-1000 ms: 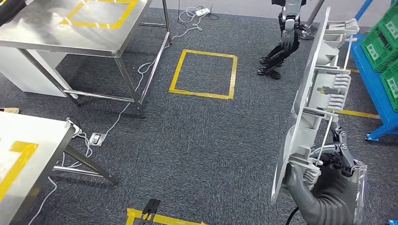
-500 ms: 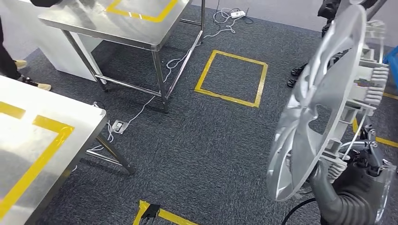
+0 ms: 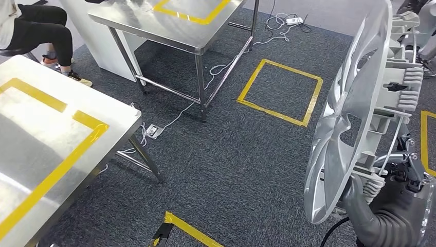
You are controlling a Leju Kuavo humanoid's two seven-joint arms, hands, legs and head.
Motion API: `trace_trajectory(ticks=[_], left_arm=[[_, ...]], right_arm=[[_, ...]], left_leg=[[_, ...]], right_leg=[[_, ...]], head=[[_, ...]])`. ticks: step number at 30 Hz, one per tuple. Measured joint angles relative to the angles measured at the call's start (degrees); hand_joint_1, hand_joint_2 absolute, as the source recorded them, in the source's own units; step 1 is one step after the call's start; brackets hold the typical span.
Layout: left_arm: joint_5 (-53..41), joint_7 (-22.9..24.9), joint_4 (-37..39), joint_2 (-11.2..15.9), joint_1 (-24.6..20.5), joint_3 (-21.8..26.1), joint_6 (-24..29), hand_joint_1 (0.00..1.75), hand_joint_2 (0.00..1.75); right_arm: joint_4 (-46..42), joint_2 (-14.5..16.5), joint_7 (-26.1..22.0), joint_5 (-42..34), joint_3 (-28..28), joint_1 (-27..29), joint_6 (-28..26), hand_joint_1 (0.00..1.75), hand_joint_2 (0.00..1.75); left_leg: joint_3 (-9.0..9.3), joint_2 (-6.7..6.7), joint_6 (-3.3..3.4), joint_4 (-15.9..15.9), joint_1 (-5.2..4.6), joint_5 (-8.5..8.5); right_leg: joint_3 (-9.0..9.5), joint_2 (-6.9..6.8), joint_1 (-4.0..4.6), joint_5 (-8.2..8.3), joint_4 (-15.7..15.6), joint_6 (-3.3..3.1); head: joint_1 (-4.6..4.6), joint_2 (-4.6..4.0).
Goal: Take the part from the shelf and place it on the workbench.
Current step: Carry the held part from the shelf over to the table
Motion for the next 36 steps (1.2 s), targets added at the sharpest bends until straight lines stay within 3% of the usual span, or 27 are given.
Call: trace_trajectory(ticks=[2,4,5,7,9,12,13,14,15,16,18,20,22,24,26,28,29,30,31,32,33,35,36], left_arm=[[0.0,0.0,0.0,0.0,0.0,0.0,0.1,0.0,1.75],[0.0,0.0,0.0,0.1,0.0,0.0,0.2,0.0,1.75],[0.0,0.0,0.0,0.1,0.1,0.0,0.3,0.0,1.75],[0.0,0.0,0.0,0.2,0.2,0.0,0.3,0.0,1.75],[-0.1,0.0,0.0,0.3,0.2,0.0,0.3,0.0,1.75],[-0.4,0.0,0.0,0.4,0.2,0.0,0.3,0.0,1.75],[-0.6,0.0,0.0,0.4,0.2,0.0,0.2,0.0,1.75],[-0.8,0.0,0.0,0.4,0.2,0.0,0.2,0.0,1.75],[-1.0,0.0,0.0,0.4,0.2,0.0,0.2,0.0,1.75],[-1.2,0.0,0.0,0.4,0.2,0.0,0.2,0.0,1.75],[-1.6,0.0,0.0,0.2,0.1,0.0,0.2,0.0,1.75],[-1.8,0.0,0.0,0.0,0.0,0.0,0.2,0.0,1.75],[-2.0,0.0,0.0,-0.2,0.0,0.0,0.2,0.0,1.75],[-2.1,0.0,0.0,-0.1,0.0,0.0,0.2,0.0,1.75],[-2.1,0.0,0.0,-0.1,-0.1,0.0,0.3,0.0,1.75],[-2.1,0.0,0.0,-0.1,-0.1,0.0,0.2,0.0,1.75],[-2.1,0.0,0.0,-0.1,0.0,0.0,0.2,0.0,1.75],[-2.1,0.0,0.0,0.0,0.0,0.0,0.2,0.0,1.75],[-2.1,0.0,0.0,0.0,0.0,0.0,0.2,0.0,1.75],[-2.1,0.0,0.0,0.1,0.0,0.0,0.2,0.0,1.75],[-2.0,0.0,0.0,0.1,0.0,0.0,0.1,0.0,1.75],[-2.0,0.0,0.0,0.1,0.0,0.0,0.0,0.0,1.75],[-1.9,0.0,0.0,0.2,0.1,0.0,-0.1,0.0,1.75]], right_arm=[[0.0,0.0,0.0,0.0,0.0,-0.2,0.1,1.75,1.75],[0.0,0.0,0.0,0.0,0.0,-0.4,0.2,1.75,1.75],[0.0,0.0,0.0,0.0,0.0,-0.5,0.3,1.75,1.75],[0.0,0.0,0.0,0.0,-0.1,-0.7,0.5,1.75,1.75],[0.0,0.0,0.1,0.2,0.0,-0.7,0.9,1.75,1.75],[0.0,0.0,0.2,0.9,0.2,-0.5,2.1,1.75,1.75],[0.0,0.0,0.2,1.1,0.4,-0.3,2.6,1.75,1.75],[0.1,0.0,0.3,1.2,0.5,-0.2,2.9,1.75,1.75],[0.2,0.0,0.3,1.3,0.7,-0.1,3.2,1.75,1.75],[0.3,0.0,0.3,1.3,0.9,0.0,3.5,1.75,1.75],[0.5,0.0,0.3,1.3,1.3,0.0,3.9,1.75,1.75],[0.7,0.0,0.4,1.2,1.6,-0.1,4.2,1.75,1.75],[0.9,0.0,0.5,1.1,2.0,-0.4,4.4,1.75,1.75],[1.1,0.1,0.7,1.0,2.3,-0.6,4.5,1.75,1.75],[1.3,0.1,0.9,0.9,2.4,-0.7,4.6,1.75,1.75],[1.6,0.1,0.9,0.8,2.6,-0.7,4.6,1.75,1.75],[1.7,0.1,1.0,0.7,2.7,-0.7,4.6,1.75,1.75],[1.8,0.1,1.0,0.6,2.7,-0.7,4.6,1.75,1.75],[1.9,0.1,1.0,0.5,2.8,-0.8,4.6,1.75,1.75],[1.9,0.1,1.0,0.4,2.8,-0.8,4.6,1.75,1.75],[1.9,0.1,1.1,0.2,2.8,-0.9,4.6,1.75,1.75],[1.9,0.1,1.1,0.0,2.8,-1.0,4.6,1.75,1.75],[1.9,0.1,1.2,0.0,2.8,-1.0,4.6,1.75,1.75]], left_leg=[[3.82,2.28,-0.33,-7.1,0.06,3.08],[5.68,4.0,0.53,-10.8,-0.31,3.84],[5.69,3.99,1.2,-10.9,-0.56,3.67],[5.69,3.01,2.23,-11.0,-0.57,3.82],[5.86,1.9,2.92,-11.2,-0.45,3.98],[5.9,0.1,3.54,-11.2,-0.74,4.09],[5.92,-0.57,3.65,-11.2,-0.94,4.12],[5.97,-1.28,3.71,-11.2,-1.13,4.15],[6.05,-2.03,3.75,-11.2,-1.29,4.18],[6.14,-2.76,3.78,-11.2,-1.39,4.2],[6.09,-4.12,3.69,-11.2,-1.4,4.32],[5.66,-5.25,3.25,-11.3,-1.11,4.64],[5.27,-5.77,2.69,-11.3,-0.93,4.88],[4.42,-3.15,2.17,-9.9,-1.12,3.55],[1.74,-0.38,1.5,-4.3,-1.01,0.12],[-1.23,-0.36,0.77,2.0,-0.41,-2.29],[-1.59,-0.4,0.41,2.9,-0.13,-2.03],[-0.9,-0.24,0.06,1.7,0.14,-0.81],[0.85,0.34,-0.27,-1.4,0.36,1.12],[2.85,1.71,-0.58,-5.0,0.36,2.54],[4.48,3.15,-0.47,-8.1,0.27,3.55],[5.72,4.97,0.61,-10.7,-0.13,3.66],[5.63,4.7,1.38,-10.7,-0.25,3.69]], right_leg=[[0.0,-0.95,-0.11,-0.5,0.6,0.7],[-0.01,-1.62,0.02,-0.93,1.1,1.4],[0.06,-1.94,0.07,-1.01,1.1,1.67],[0.32,-2.29,-0.14,-1.33,1.2,2.2],[-0.46,-0.79,-0.38,-3.41,3.6,2.7],[-5.22,1.8,-0.39,-8.79,14.4,2.77],[-6.49,2.02,-0.35,-9.33,16.9,2.59],[-6.91,2.15,-0.29,-8.71,17.5,2.29],[-6.3,2.41,-0.18,-6.96,15.8,1.84],[-4.86,3.07,0.01,-4.52,12.2,1.29],[-1.79,5.52,0.28,-1.14,5.0,0.23],[-0.52,6.72,0.48,-0.7,2.0,-0.24],[-0.15,5.6,0.52,-0.49,1.0,-0.24],[0.33,4.3,0.3,0.02,-0.2,-0.27],[0.55,2.95,0.16,0.3,-0.7,-0.34],[0.51,1.51,0.06,0.25,-0.7,-0.32],[0.51,0.85,-0.04,0.16,-0.6,-0.2],[0.53,0.23,-0.19,0.03,-0.5,-0.01],[0.55,-0.3,-0.39,-0.18,-0.3,0.3],[0.55,-0.73,-0.53,-0.45,0.0,0.72],[0.52,-1.08,-0.53,-0.77,0.5,1.19],[0.53,-1.66,-0.31,-1.21,1.0,1.89],[0.6,-1.99,-0.26,-1.3,1.1,2.04]], head=[[-0.03,0.0],[-0.01,0.0],[0.01,0.0],[0.05,0.0],[0.14,0.0],[0.31,0.0],[0.31,0.0],[0.31,0.0],[0.31,0.0],[0.32,0.0],[0.31,0.0],[0.35,0.0],[0.4,0.0],[0.31,0.0],[0.21,0.0],[0.2,0.0],[0.2,0.0],[0.2,0.0],[0.2,0.0],[0.19,0.0],[0.14,-0.01],[0.14,-0.01],[0.15,-0.01]])
